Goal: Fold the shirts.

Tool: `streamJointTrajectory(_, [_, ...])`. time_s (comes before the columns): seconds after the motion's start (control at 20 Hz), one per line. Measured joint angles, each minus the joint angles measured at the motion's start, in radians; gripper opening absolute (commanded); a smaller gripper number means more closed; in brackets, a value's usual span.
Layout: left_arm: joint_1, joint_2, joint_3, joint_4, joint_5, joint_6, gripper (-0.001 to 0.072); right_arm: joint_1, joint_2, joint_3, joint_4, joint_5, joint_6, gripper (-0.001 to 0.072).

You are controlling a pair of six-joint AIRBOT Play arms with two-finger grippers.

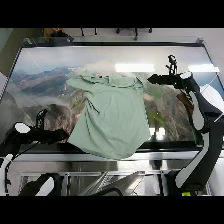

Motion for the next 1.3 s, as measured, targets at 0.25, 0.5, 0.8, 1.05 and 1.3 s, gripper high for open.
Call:
streamJointTrajectory(0.25, [-0.146, -0.123, -0.001, -0.070, 0.024, 0.040, 0.0449, 0.010, -0.016, 0.001, 0.000, 0.006, 0.003, 0.0524])
streamJointTrajectory(0.5, [-0.200, -0.264, 0.049, -0.179, -0.028, 0.137, 0.0017, 0.014, -0.025, 0.001, 0.000, 0.016, 0.003, 0.0523])
streamJointTrajectory(0.8, [-0.208, -0.355, 0.206, -0.217, -0.043, 0.170, 0.0016, 0.017, -0.056, 0.002, 0.027, 0.023, 0.004, 0.0215])
streamJointTrajectory(1.05, [-0.159, -0.454, 0.403, -0.124, -0.108, 0.132, 0.0016, 0.024, -0.058, 0.002, 0.045, 0.094, 0.004, 0.0020])
streamJointTrajectory(1.3, [-0.024, -0.567, 0.693, 0.036, -0.134, 0.046, 0.0017, 0.018, 0.034, -0.022, -0.029, 0.313, 0.086, 0.0020])
